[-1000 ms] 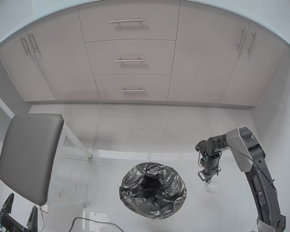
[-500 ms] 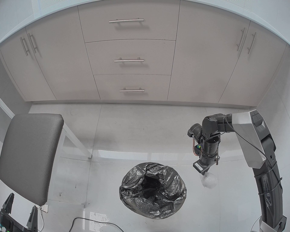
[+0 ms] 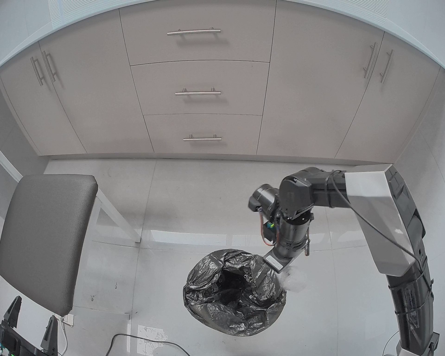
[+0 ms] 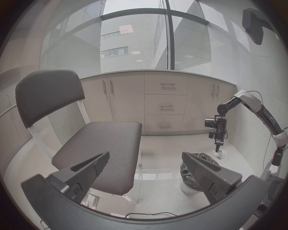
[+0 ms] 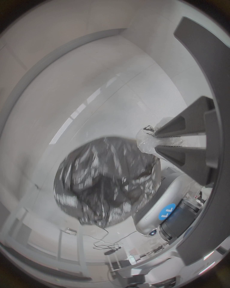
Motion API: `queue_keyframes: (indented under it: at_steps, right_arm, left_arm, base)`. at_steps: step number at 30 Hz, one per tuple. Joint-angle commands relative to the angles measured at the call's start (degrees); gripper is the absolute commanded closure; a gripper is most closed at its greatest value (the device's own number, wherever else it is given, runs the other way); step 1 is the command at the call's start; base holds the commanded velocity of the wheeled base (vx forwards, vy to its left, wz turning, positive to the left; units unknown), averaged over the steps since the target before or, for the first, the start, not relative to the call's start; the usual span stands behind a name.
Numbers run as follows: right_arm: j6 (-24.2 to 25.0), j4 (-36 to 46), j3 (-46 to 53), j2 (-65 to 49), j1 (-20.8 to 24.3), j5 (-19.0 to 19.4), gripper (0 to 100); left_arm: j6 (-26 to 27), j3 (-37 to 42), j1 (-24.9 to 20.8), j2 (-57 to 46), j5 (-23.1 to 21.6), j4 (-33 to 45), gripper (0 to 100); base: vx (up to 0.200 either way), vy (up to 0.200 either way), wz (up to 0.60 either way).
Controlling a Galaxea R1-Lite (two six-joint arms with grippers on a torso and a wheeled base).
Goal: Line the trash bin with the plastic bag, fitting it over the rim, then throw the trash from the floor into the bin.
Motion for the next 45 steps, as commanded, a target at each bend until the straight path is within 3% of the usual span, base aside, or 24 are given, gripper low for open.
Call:
queue_keyframes:
  at_steps: [1,15,29,30,45]
  right_arm:
    - [0.0,-0.6,0.0,-1.3,5.8,-0.9,100]
    - [-0.1,-5.1,0.0,0.1,13.4,-1.7,100]
    - [-0.4,-7.4,0.0,2.2,13.5,-1.8,100]
    - [-0.4,-7.5,0.0,2.2,13.5,-1.8,0]
    - [-0.2,-7.6,0.0,0.9,13.3,-2.0,0]
  left_arm:
    - [0.0,1.0,0.0,-0.8,0.0,0.0,0]
    - [0.1,1.0,0.0,-0.8,0.0,0.0,0]
    - [0.1,1.0,0.0,-0.8,0.0,0.0,0]
    - [0.1,1.0,0.0,-0.8,0.0,0.0,0]
    - [0.1,1.0,0.0,-0.8,0.0,0.0,0]
  base:
    - [0.0,0.0,0.0]
    - [0.0,0.0,0.0]
    - [0.0,0.0,0.0]
    - [0.0,0.0,0.0]
    - [0.0,0.0,0.0]
